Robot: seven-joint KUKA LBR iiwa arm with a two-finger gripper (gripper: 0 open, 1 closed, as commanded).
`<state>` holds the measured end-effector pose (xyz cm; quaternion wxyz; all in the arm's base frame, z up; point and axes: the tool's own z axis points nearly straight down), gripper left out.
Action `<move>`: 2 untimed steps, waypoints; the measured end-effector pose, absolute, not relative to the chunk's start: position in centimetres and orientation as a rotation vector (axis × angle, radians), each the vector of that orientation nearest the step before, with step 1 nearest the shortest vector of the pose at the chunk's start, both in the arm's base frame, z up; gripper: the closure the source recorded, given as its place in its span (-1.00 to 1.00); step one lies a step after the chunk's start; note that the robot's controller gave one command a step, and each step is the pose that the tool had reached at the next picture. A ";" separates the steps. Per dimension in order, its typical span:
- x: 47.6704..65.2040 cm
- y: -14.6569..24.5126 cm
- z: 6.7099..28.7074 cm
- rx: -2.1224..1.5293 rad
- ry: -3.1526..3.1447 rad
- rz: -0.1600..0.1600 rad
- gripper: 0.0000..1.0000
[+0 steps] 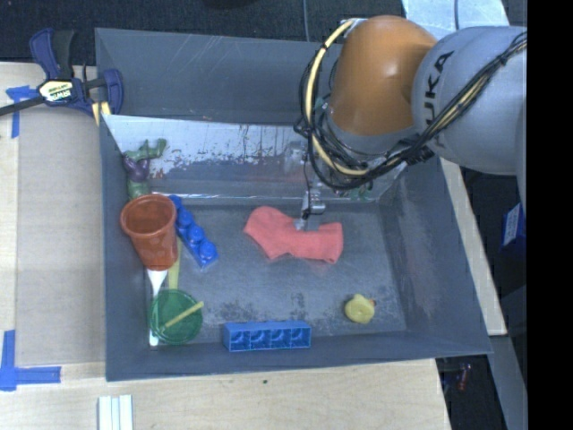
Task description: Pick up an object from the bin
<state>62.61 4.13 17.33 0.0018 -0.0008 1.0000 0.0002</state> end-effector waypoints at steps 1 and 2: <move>61.3 2.0 10.2 -0.010 3.133 0.001 -1.00; 56.8 2.1 7.8 0.018 3.122 0.004 1.00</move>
Offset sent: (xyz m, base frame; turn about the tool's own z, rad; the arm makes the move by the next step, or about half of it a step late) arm -0.0595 -0.0200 -0.0959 0.0125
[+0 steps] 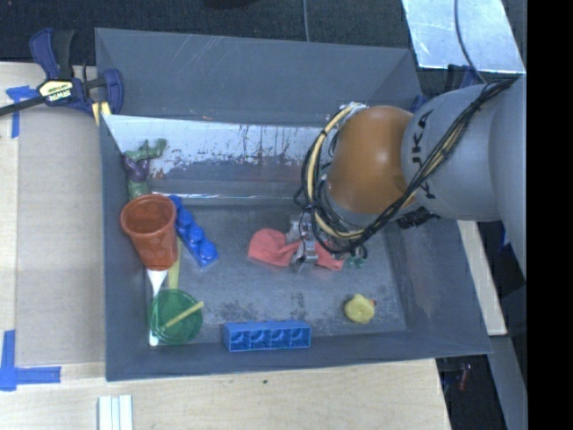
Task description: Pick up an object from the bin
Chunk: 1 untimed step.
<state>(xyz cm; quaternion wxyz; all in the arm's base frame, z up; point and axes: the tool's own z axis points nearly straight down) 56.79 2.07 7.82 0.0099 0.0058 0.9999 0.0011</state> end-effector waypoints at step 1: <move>56.8 2.1 7.8 0.018 3.122 0.004 1.00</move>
Offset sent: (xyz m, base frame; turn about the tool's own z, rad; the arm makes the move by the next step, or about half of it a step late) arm 0.0147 0.0023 0.1784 0.0110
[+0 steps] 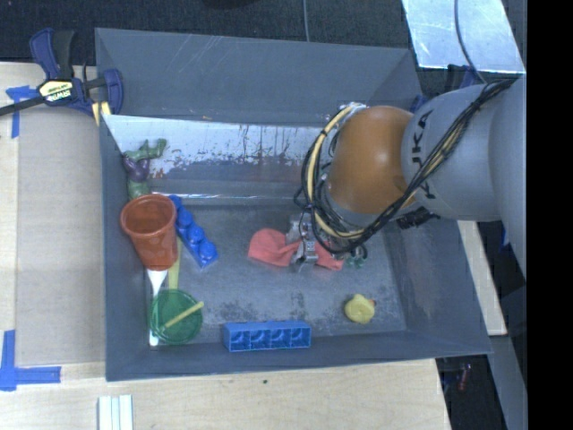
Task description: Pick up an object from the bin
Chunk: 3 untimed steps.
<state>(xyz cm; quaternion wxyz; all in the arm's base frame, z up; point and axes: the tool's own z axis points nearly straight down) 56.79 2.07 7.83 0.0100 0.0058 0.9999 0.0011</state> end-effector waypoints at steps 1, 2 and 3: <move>57.2 2.1 14.3 0.022 3.126 0.004 1.00; 56.2 -1.6 13.3 -0.260 3.108 0.002 1.00; 55.7 -3.0 17.1 -0.551 3.081 -0.001 1.00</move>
Offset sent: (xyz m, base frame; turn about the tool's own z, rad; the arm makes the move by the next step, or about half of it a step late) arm -0.0300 -0.1096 0.0054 -0.5472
